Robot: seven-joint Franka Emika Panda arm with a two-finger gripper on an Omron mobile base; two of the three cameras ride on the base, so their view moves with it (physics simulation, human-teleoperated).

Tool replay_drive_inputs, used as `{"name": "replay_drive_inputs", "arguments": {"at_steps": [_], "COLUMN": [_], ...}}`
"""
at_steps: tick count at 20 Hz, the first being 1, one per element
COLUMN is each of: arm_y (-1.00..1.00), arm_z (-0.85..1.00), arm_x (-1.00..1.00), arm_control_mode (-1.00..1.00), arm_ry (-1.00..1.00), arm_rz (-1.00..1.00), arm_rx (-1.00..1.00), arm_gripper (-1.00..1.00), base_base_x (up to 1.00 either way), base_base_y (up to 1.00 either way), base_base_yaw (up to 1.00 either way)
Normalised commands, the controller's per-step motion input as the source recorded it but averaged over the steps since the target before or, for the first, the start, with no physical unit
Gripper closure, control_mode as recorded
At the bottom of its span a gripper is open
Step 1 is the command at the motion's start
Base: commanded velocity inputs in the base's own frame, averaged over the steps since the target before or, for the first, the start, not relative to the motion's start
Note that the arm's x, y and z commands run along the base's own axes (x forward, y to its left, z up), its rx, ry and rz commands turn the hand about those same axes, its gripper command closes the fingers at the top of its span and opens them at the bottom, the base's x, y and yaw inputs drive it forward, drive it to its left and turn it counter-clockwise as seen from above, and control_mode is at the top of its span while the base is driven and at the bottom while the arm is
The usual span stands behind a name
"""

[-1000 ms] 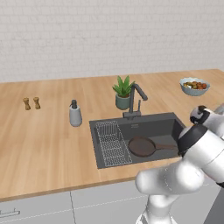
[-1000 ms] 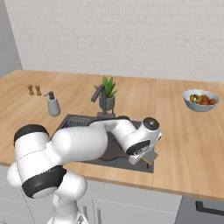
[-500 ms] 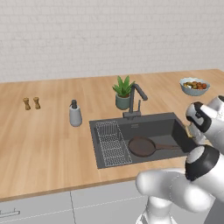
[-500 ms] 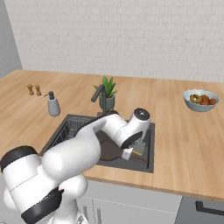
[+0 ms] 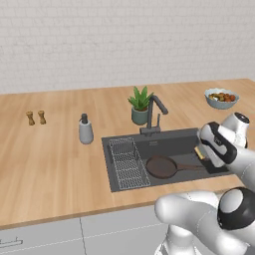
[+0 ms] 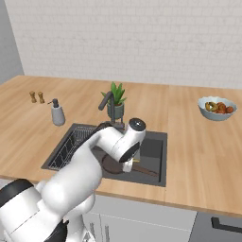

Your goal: Pick the pan and sponge and place them into the sink. Then turn on the water.

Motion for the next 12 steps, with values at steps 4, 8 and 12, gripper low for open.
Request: {"name": "replay_drive_inputs", "arguments": {"at_steps": [4,8,12], "arm_y": [0.48,0.3,0.04], "arm_z": [-0.01,-0.09,-0.18], "arm_x": [0.32,0.37,0.26], "arm_control_mode": [-1.0,-1.0,-1.0], "arm_ry": [0.0,0.02,0.0], "arm_rz": [0.16,0.1,0.02], "arm_rx": [-0.04,-0.01,0.0], "arm_gripper": [1.0,1.0,1.0], "base_base_x": [0.0,0.0,0.0], "base_base_y": [0.0,0.0,0.0], "base_base_yaw": [0.0,0.0,0.0]}}
